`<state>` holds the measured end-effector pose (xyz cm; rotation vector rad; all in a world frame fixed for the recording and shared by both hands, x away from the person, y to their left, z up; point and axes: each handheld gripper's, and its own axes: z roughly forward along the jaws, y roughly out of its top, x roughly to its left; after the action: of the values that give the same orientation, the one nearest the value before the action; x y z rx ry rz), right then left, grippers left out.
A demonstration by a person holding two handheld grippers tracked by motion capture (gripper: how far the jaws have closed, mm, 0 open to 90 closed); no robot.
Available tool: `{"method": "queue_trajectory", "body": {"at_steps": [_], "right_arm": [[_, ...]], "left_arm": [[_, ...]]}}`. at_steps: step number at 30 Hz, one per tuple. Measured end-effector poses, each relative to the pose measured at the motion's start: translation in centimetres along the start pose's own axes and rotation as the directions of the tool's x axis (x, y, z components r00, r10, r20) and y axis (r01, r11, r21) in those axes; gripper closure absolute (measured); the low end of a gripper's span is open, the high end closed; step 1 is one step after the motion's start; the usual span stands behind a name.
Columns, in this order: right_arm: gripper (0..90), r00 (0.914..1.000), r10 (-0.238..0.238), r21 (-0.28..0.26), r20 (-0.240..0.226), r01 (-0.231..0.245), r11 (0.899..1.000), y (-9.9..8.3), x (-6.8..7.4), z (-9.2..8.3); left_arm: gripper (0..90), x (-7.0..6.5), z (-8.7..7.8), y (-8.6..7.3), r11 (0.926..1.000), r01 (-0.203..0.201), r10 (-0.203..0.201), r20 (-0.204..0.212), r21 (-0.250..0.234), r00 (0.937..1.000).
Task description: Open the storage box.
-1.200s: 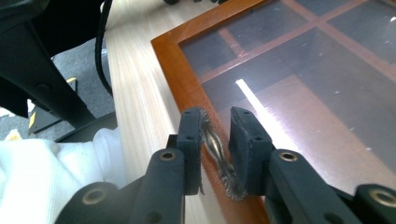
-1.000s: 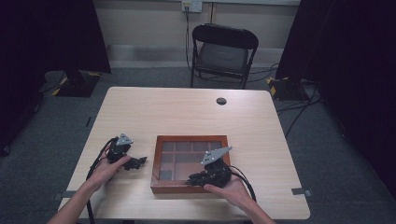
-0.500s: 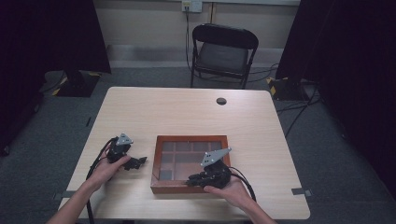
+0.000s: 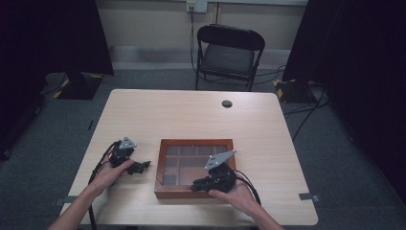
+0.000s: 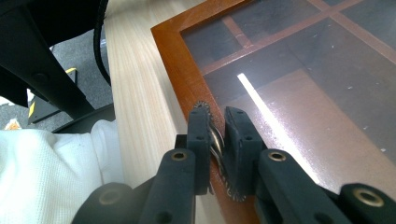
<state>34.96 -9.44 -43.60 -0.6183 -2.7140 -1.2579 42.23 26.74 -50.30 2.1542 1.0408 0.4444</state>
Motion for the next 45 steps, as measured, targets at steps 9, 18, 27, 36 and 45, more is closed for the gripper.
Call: {"method": "queue_trajectory", "body": {"at_steps": [9,18,27,36,45], "right_arm": [[81.5,0.9997,0.015,-0.024,-0.018,-0.015,1.0,0.6,0.1,-0.6],[81.9,0.9994,0.02,-0.036,-0.028,-0.021,0.999,1.4,0.2,-0.8],[82.0,0.9988,0.026,-0.067,-0.04,-0.029,0.997,2.2,0.1,-1.7],[82.1,0.9987,0.024,-0.072,-0.044,-0.027,0.997,3.2,0.0,-2.4],[82.1,0.9993,0.021,-0.081,-0.032,-0.024,0.996,4.1,0.0,-3.1]], "left_arm": [[0.0,0.0,0.0,0.0,1.0,-0.003,0.003,0.0,0.004,1.0],[0.0,0.0,0.0,0.0,1.0,-0.003,0.003,0.0,0.004,1.0],[0.0,0.0,0.0,0.0,1.0,0.002,-0.002,0.002,0.003,1.0],[0.0,0.0,0.0,0.0,1.0,-0.004,0.004,0.0,0.005,1.0],[0.0,0.0,0.0,0.0,1.0,-0.004,0.004,0.0,0.005,1.0]]}}
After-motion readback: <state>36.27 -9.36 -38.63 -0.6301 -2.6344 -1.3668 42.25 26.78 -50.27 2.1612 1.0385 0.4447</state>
